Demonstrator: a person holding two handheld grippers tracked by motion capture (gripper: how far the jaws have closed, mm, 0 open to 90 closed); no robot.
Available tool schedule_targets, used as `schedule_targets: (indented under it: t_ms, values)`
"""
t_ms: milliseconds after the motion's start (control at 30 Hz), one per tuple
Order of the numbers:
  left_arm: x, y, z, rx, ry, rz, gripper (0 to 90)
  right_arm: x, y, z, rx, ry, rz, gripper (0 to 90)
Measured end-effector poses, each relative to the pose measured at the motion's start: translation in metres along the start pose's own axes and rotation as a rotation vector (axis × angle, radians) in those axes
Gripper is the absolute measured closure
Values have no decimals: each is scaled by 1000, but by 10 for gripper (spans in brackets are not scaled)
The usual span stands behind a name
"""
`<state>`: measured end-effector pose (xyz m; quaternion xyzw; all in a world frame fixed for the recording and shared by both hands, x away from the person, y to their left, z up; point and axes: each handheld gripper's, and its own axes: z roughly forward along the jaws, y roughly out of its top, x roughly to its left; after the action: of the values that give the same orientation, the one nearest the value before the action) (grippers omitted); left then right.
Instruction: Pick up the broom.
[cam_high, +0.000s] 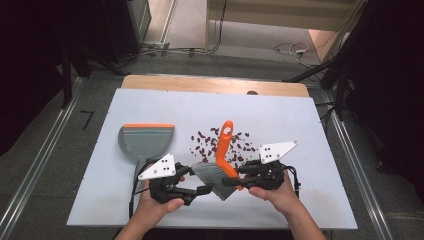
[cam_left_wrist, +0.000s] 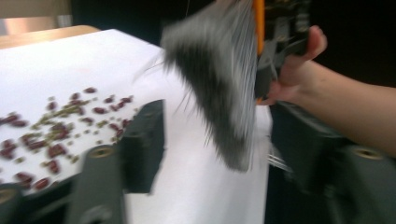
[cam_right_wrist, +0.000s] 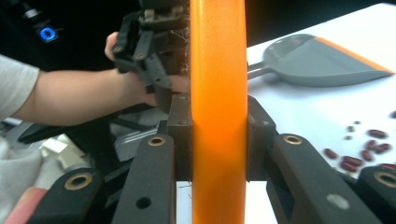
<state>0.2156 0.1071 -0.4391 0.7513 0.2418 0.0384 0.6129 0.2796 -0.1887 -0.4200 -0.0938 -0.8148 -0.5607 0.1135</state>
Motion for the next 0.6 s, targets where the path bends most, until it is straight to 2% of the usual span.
schedule_targets:
  t_ms: [67, 133, 167, 233, 267, 300, 433, 567, 600]
  values:
    - [1, -2, -1, -2, 30, -9, 252, 0, 2, -5, -5, -38, 3, 685]
    - [3, -4, -2, 0, 60, -16, 192, 2, 5, -9, 3, -102, 2, 685]
    - [4, -6, -4, 4, 91, -15, 172, 2, 6, -10, 12, -126, 2, 685]
    - [4, -6, -6, -4, 102, -19, 136, 4, 7, -10, 22, -171, 9, 685]
    - [5, -5, -8, -8, 109, -23, 136, 4, 7, -10, 22, -171, 9, 685]
    - [6, -4, -13, -17, 131, -20, 110, 5, 6, -10, 44, -216, 19, 685]
    - [10, -2, -20, -28, 155, -23, 60, 6, 6, -10, 74, -299, 35, 685]
    - [16, -6, -31, -55, 165, -34, 18, 5, 8, -12, 79, -346, 46, 685]
    - [16, -6, -31, -55, 165, -34, 11, 5, 8, -12, 79, -346, 46, 685]
